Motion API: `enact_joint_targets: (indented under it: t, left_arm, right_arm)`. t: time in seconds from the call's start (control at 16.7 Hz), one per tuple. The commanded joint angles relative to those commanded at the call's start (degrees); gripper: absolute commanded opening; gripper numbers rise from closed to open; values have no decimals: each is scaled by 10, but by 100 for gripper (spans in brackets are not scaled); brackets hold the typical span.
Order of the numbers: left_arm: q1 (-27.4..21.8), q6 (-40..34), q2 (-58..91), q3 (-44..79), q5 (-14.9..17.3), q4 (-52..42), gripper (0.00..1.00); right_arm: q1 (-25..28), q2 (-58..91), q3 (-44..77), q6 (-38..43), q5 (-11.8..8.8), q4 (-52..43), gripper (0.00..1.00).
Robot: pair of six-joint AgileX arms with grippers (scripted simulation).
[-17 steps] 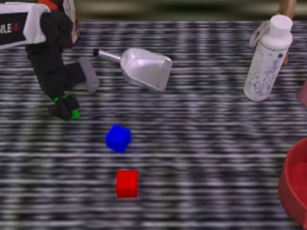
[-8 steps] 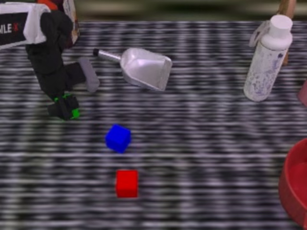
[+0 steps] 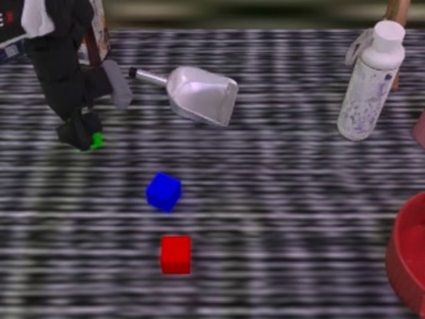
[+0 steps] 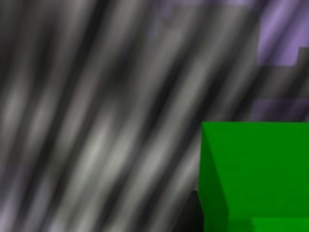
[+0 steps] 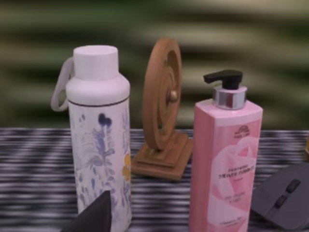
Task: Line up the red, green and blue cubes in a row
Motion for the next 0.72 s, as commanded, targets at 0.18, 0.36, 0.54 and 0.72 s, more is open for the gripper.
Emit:
enact_joint_targets:
  t: [0.18, 0.36, 0.54, 0.72]
  left_arm:
    - [4, -1, -17, 31, 0, -47, 0]
    - [5, -2, -19, 35, -1, -52, 0]
    - [-7, -4, -20, 31, -1, -49, 0]
    - [-64, -26, -40, 6, -1, -44, 0]
  right_arm:
    - [0, 0, 0, 0, 0, 0, 100]
    - [0, 0, 0, 0, 0, 0, 100]
    - [0, 0, 0, 0, 0, 0, 100]
    - [0, 0, 0, 0, 0, 0, 100]
